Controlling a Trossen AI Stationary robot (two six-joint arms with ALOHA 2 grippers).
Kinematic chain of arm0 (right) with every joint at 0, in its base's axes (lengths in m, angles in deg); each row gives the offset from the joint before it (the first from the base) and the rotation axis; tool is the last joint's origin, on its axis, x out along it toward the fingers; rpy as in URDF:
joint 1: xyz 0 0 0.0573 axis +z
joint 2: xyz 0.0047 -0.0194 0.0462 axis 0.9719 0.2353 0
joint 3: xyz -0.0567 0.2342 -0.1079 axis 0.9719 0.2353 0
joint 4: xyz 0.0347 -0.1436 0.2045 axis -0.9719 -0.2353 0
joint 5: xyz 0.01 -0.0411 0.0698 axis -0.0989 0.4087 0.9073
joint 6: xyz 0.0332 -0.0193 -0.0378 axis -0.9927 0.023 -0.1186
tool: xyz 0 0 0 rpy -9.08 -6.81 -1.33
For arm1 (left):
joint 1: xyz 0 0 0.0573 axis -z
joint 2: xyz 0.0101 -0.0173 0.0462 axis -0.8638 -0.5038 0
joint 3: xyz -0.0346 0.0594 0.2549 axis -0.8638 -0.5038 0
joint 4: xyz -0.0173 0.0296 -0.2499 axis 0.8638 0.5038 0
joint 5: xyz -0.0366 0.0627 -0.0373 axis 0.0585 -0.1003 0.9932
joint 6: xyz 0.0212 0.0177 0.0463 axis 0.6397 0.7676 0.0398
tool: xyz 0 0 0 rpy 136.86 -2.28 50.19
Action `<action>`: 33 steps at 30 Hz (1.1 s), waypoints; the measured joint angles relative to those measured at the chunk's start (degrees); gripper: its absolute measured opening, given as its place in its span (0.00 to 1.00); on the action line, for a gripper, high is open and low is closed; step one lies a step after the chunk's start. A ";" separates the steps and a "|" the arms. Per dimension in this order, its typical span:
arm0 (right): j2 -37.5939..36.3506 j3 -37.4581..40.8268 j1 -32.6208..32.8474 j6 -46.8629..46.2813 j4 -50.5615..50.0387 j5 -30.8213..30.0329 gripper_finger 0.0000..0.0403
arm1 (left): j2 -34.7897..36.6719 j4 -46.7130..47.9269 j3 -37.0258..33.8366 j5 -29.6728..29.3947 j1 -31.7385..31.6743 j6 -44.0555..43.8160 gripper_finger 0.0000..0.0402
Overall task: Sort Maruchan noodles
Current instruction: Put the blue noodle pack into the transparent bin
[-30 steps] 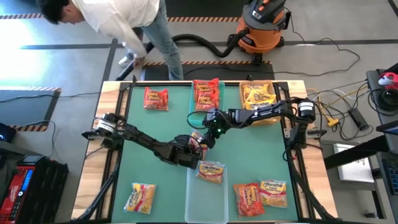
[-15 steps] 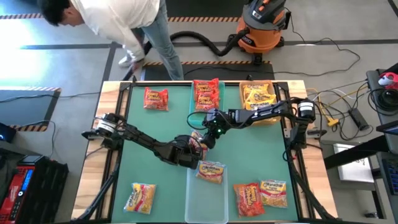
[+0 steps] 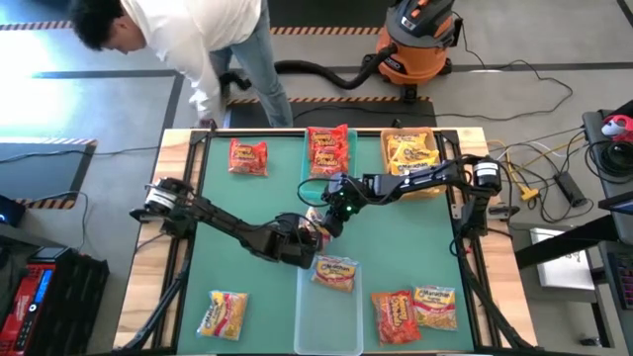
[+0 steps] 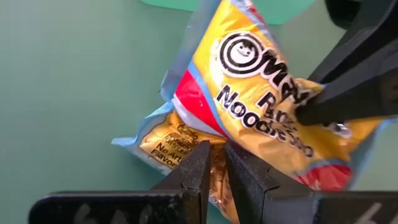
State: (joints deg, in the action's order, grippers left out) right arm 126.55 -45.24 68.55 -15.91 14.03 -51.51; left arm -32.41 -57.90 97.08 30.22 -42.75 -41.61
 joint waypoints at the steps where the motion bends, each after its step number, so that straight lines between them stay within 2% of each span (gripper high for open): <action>1: -0.20 0.02 -0.01 0.03 -0.04 0.11 0.02 | 0.30 0.14 0.01 -0.03 0.22 -0.44 0.09; 8: -2.75 0.23 -1.81 0.61 -1.15 1.29 0.02 | 4.29 6.90 0.24 -3.96 1.90 -5.16 0.09; 14: -3.64 0.28 -2.98 1.01 -1.70 2.87 0.02 | 7.16 14.99 0.24 -5.00 3.44 -9.72 0.09; 26: -5.39 0.15 -3.33 0.82 -0.76 9.57 0.02 | 7.30 24.59 0.24 -4.91 6.45 -19.85 0.09; 33: -8.90 0.07 -3.33 -0.15 0.22 12.55 0.02 | 7.30 30.24 0.24 -4.76 7.81 -26.01 0.09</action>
State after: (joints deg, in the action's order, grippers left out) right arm 117.65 -45.18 65.21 -16.07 14.25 -38.97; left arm -25.11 -27.66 97.32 25.46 -34.94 -67.62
